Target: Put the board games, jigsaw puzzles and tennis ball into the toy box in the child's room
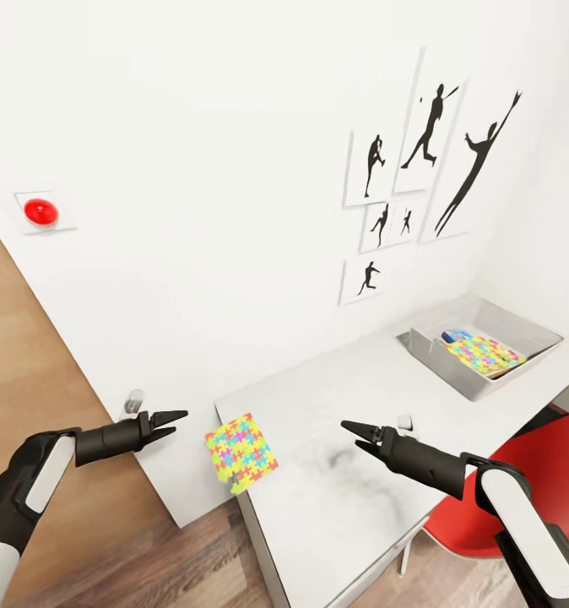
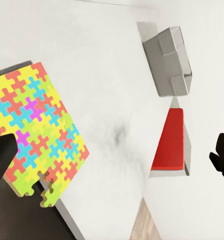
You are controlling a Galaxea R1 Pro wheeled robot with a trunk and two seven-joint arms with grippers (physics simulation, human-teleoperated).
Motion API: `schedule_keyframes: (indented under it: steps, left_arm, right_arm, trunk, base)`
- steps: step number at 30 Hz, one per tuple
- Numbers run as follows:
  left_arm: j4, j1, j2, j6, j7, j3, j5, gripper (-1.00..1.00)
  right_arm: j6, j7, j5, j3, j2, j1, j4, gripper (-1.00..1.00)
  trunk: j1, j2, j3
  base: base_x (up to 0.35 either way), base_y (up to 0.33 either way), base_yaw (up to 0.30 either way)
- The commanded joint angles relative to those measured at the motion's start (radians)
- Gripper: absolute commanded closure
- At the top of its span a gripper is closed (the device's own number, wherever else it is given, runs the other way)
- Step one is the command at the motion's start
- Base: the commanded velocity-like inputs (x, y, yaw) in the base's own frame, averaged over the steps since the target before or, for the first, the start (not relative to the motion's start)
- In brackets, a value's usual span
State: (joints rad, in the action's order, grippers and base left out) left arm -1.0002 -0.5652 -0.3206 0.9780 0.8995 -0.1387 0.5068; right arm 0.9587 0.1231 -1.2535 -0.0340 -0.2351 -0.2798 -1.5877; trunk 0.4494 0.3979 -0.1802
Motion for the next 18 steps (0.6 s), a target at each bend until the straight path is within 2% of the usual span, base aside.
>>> schedule_keyframes:
  steps: [1,5,10,18]
  left_arm:
    - [0.0,-0.001,0.0,0.004,0.004,-0.001,-0.002,-1.0]
    - [0.0,-0.001,0.0,0.004,0.004,-0.001,-0.002,-1.0]
    - [0.0,-0.001,0.0,0.004,0.004,-0.001,-0.002,-1.0]
    - [0.0,-0.001,0.0,0.004,0.004,-0.001,-0.002,-1.0]
  right_arm:
    - [0.002,0.01,0.01,0.0,-0.001,-0.001,0.002,-1.0]
    - [-0.009,0.011,0.01,0.0,-0.001,-0.001,0.005,-1.0]
    - [-0.059,0.016,0.007,-0.003,-0.002,-0.001,0.007,-1.0]
    - [-0.07,0.018,0.008,-0.018,-0.003,-0.001,0.007,-1.0]
  trunk:
    - [0.001,0.002,-0.002]
    - [0.001,0.002,-0.002]
    - [0.001,0.002,-0.002]
    - [0.001,0.002,-0.002]
  base:
    - [0.006,0.004,-0.008]
    - [0.044,0.015,-0.004]
    - [0.174,0.099,-0.001]
    - [0.037,0.016,0.0]
